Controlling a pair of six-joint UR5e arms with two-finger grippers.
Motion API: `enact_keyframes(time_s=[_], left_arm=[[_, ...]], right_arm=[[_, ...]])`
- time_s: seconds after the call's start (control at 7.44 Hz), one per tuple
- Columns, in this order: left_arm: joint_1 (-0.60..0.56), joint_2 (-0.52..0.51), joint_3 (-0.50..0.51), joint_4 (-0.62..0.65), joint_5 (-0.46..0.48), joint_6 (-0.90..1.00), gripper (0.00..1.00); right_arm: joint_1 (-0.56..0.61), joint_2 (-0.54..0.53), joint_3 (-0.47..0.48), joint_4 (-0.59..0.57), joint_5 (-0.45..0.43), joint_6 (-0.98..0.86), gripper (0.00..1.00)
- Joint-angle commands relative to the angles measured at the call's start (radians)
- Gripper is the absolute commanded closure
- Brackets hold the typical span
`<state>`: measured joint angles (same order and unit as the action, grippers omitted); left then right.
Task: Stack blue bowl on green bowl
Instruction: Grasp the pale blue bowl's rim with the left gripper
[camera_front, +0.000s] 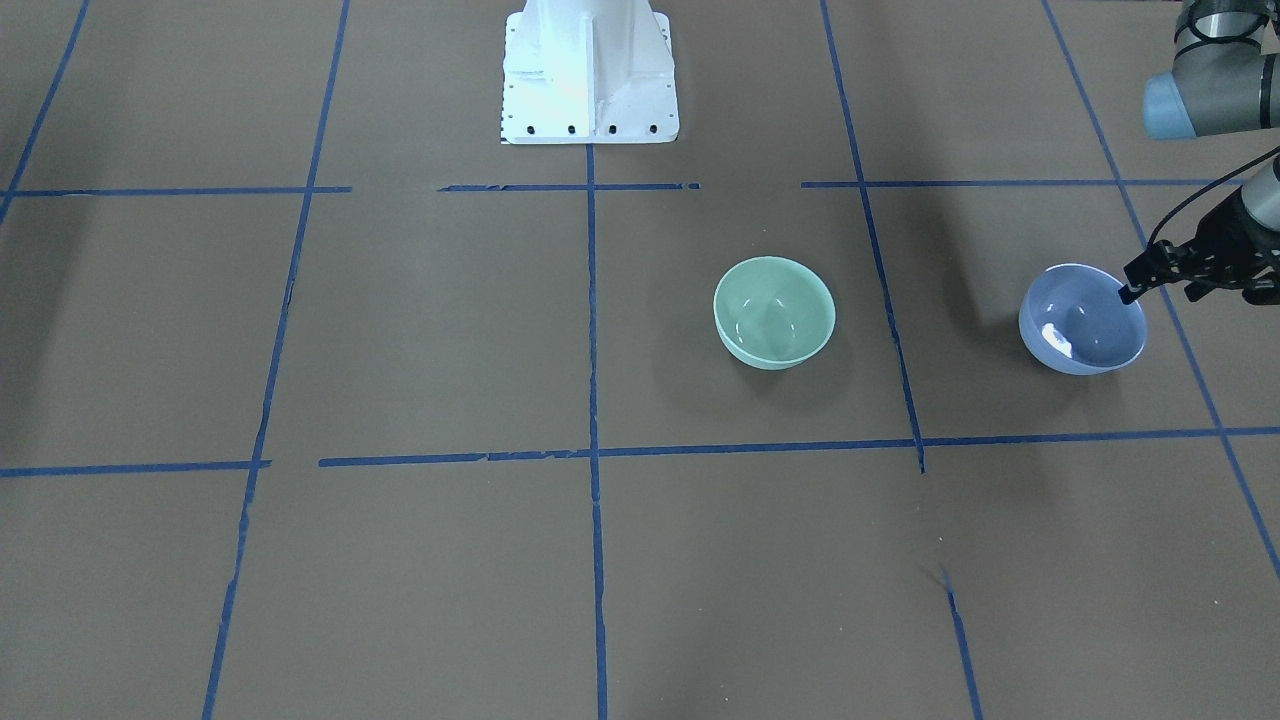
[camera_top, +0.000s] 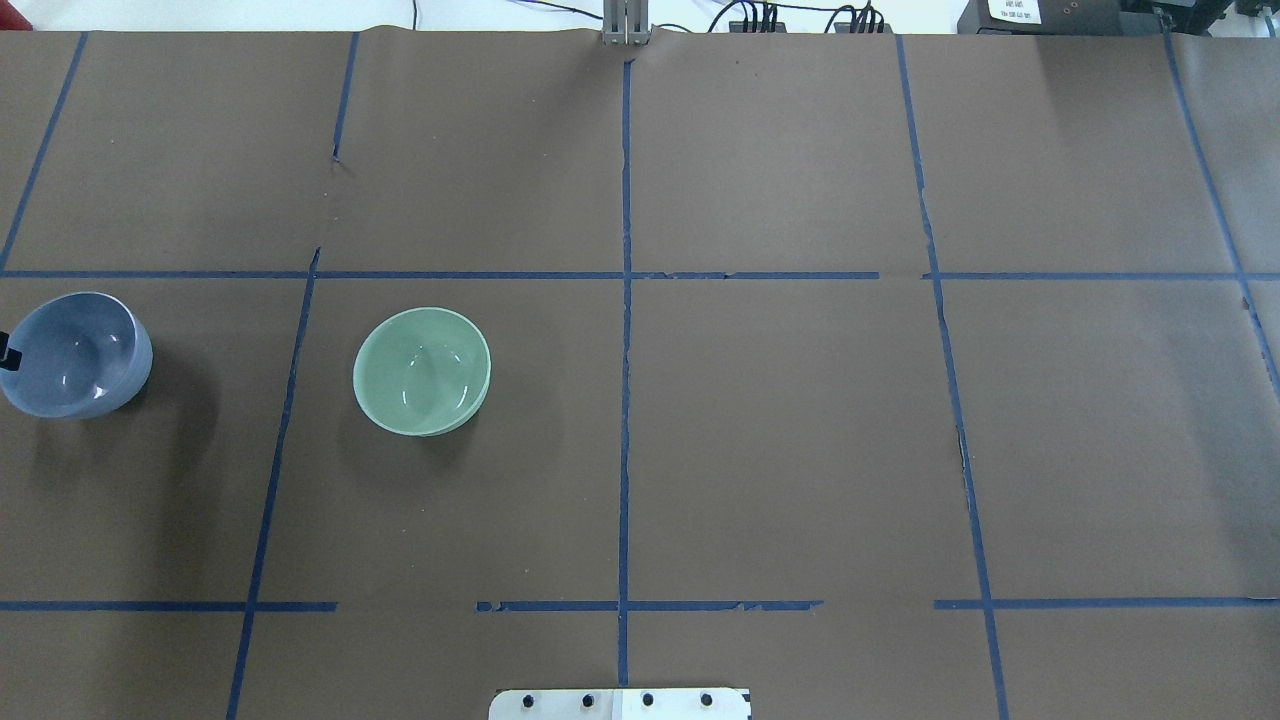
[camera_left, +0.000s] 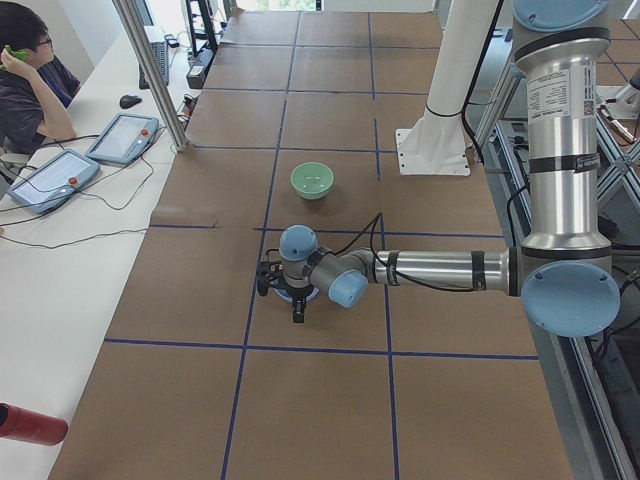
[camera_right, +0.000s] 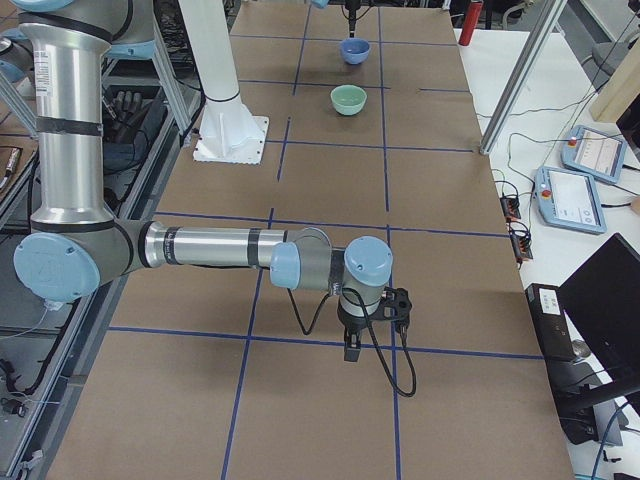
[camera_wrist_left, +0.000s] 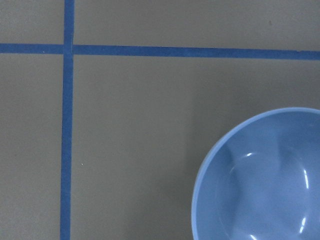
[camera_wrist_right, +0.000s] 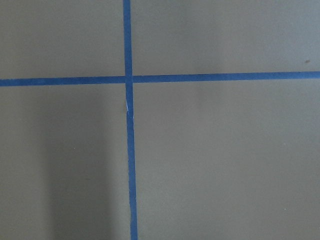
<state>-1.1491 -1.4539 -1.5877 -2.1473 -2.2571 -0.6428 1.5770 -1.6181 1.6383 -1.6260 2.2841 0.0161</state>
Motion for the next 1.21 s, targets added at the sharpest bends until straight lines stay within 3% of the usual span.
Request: enact_keyframes(time_s=[0.0, 0.13, 0.4, 0.67, 1.07], left_arm=[[0.005, -0.006, 0.002, 0.003, -0.002, -0.015, 0.88], [0.006, -0.014, 0.005, 0.003, -0.004, -0.017, 1.0], [0.006, -0.014, 0.002, 0.003, -0.111, -0.029, 1.0], [0.005, -0.01, -0.038, 0.016, -0.127, -0.029, 1.0], [-0.004, -0.029, -0.31, 0.327, -0.121, -0.088, 1.0]], right_arm=[[0.0, 0.0, 0.0, 0.0, 0.0, -0.001, 0.0], [0.001, 0.0, 0.0, 0.0, 0.0, -0.001, 0.0], [0.0, 0.0, 0.0, 0.0, 0.0, -0.001, 0.0], [0.0, 0.0, 0.0, 0.0, 0.0, 0.001, 0.0], [0.0, 0.0, 0.0, 0.0, 0.0, -0.001, 0.0]])
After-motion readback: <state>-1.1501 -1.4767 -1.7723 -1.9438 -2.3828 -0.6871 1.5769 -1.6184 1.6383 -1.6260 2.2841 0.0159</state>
